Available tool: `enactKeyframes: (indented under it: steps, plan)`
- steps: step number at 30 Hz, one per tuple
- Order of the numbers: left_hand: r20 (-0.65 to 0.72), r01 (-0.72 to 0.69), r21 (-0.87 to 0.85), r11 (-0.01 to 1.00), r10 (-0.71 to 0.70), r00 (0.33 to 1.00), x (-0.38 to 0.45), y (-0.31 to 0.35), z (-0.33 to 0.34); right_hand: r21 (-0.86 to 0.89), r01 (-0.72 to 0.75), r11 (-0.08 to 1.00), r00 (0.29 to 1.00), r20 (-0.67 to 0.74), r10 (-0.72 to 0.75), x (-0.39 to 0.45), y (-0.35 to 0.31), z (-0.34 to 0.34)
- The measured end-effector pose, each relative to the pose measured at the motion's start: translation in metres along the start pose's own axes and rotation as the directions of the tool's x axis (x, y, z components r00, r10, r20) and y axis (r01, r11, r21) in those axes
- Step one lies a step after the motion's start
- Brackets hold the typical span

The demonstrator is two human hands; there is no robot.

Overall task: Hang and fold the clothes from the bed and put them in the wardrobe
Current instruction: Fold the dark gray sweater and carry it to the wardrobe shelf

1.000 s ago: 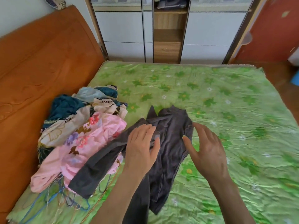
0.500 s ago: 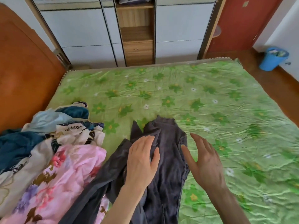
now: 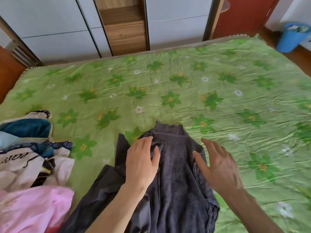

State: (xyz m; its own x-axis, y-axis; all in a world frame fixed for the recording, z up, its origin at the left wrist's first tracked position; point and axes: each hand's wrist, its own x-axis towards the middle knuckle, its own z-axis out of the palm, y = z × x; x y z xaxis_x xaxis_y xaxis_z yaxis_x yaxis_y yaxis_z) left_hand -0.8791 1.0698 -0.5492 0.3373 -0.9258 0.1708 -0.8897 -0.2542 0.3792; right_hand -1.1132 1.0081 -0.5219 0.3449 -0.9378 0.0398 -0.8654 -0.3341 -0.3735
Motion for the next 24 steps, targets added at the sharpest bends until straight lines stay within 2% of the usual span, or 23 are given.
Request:
enactKeyframes:
  steps: [3,6,8,10,13,15,17,20,22,24]
  plan:
    - [0.084,0.043,0.088,0.995,-0.051,0.995,0.031,-0.011,0.035,-0.069,-0.046,0.997,0.995,0.08,0.052,0.033,0.019,0.029]
    - [0.211,0.153,0.14,0.978,-0.18,0.961,0.055,-0.016,0.062,-0.146,-0.158,0.977,0.949,0.25,0.191,0.064,0.034,0.055]
    - [0.307,0.281,0.113,0.953,-0.302,0.902,0.066,-0.019,0.082,-0.112,-0.261,0.959,0.887,0.364,0.284,0.078,0.044,0.08]
    - [0.395,0.443,0.057,0.895,-0.427,0.813,0.075,-0.021,0.086,-0.013,-0.35,0.937,0.851,0.413,0.323,0.085,0.047,0.1]
    - [0.418,0.539,0.036,0.841,-0.503,0.756,0.079,-0.022,0.093,0.14,-0.465,0.874,0.837,0.393,0.382,0.086,0.052,0.119]
    - [0.421,0.597,-0.006,0.803,-0.539,0.729,0.075,-0.02,0.086,0.28,-0.508,0.814,0.823,0.436,0.364,0.08,0.047,0.116]
    - [0.46,0.648,-0.052,0.76,-0.558,0.691,0.07,-0.013,0.07,0.405,-0.485,0.775,0.849,0.43,0.306,0.07,0.041,0.103]
    - [0.545,0.691,-0.129,0.712,-0.531,0.649,0.06,0.003,0.034,0.501,-0.415,0.76,0.901,0.344,0.266,0.053,0.034,0.065]
    - [0.589,0.698,-0.197,0.689,-0.486,0.646,0.052,0.017,0.002,0.56,-0.387,0.733,0.918,0.308,0.25,0.041,0.03,0.032]
    - [0.56,0.671,-0.253,0.697,-0.46,0.689,0.04,0.026,-0.028,0.587,-0.374,0.718,0.925,0.297,0.239,0.028,0.029,-0.004]
